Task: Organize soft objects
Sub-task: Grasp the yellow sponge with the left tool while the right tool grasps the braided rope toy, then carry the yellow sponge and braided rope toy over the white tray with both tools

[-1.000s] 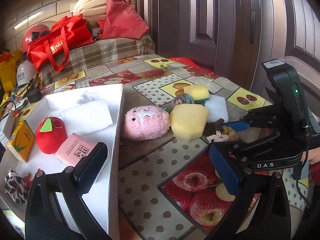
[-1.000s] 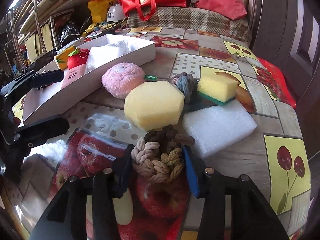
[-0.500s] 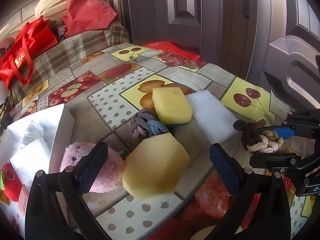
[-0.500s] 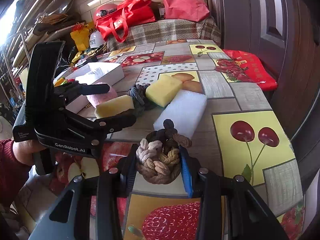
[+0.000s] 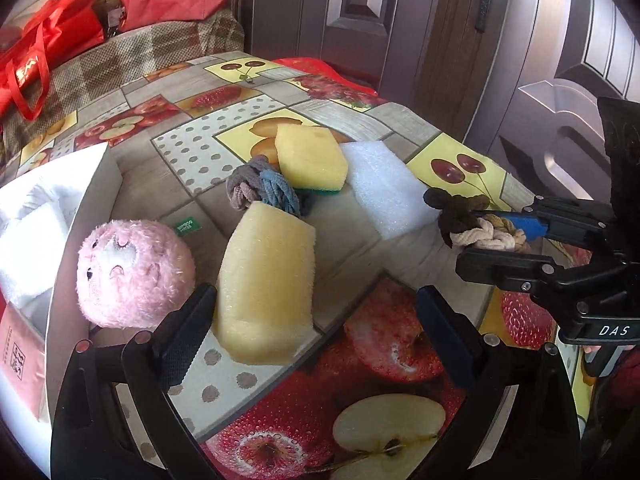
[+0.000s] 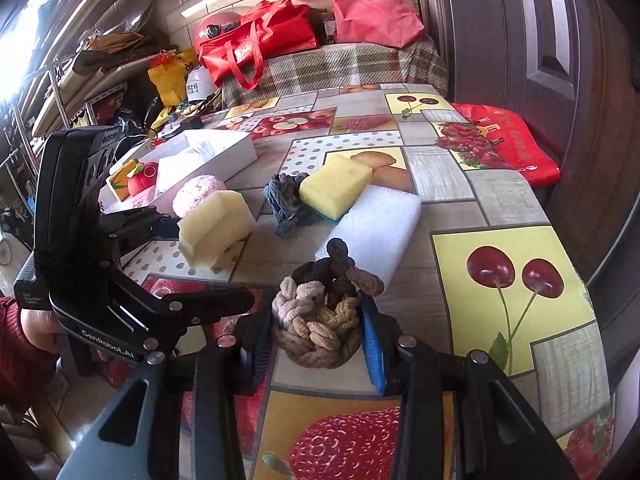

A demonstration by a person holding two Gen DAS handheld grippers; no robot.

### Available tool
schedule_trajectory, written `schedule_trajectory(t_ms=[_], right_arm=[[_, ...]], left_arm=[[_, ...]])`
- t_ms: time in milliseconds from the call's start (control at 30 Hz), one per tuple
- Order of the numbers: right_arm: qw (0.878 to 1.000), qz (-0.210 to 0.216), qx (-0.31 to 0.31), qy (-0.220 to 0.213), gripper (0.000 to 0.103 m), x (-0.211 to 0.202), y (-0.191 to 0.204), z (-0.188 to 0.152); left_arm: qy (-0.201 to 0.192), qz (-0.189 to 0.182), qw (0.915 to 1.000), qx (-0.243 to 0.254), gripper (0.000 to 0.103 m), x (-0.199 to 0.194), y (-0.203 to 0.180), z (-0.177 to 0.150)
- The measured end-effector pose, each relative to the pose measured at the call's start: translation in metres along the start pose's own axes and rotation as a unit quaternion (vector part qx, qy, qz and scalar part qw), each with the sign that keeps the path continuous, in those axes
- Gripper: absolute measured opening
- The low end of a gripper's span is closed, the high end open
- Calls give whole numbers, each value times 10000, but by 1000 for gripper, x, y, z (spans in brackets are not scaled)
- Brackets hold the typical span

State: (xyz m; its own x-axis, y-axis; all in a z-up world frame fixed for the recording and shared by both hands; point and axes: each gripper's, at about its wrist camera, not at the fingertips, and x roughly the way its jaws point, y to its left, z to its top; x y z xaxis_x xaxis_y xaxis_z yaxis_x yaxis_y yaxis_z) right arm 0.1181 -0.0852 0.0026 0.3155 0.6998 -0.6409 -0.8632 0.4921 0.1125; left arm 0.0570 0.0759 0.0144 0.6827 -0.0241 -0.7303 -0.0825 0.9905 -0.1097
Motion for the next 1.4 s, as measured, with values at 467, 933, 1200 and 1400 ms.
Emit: schedule_trajectory(t_ms=[467, 933, 1200, 1400], right_arm=[[10000, 19, 71, 5, 39, 2, -3, 0], [9931, -223, -280, -1118, 39, -35, 13, -6], [9791, -505, -297, -1948, 39, -58, 30, -11], [9765, -507, -380, -2059, 39, -52, 48, -7]], left_arm=[[-417, 263, 9987, -141, 94, -9, 10, 10], [-1412, 600, 9881, -52, 22, -49, 6, -8], [-2124, 933, 9727, 19, 22, -86, 4, -29], [-2322, 1109, 9663, 40, 22, -112, 14, -53]])
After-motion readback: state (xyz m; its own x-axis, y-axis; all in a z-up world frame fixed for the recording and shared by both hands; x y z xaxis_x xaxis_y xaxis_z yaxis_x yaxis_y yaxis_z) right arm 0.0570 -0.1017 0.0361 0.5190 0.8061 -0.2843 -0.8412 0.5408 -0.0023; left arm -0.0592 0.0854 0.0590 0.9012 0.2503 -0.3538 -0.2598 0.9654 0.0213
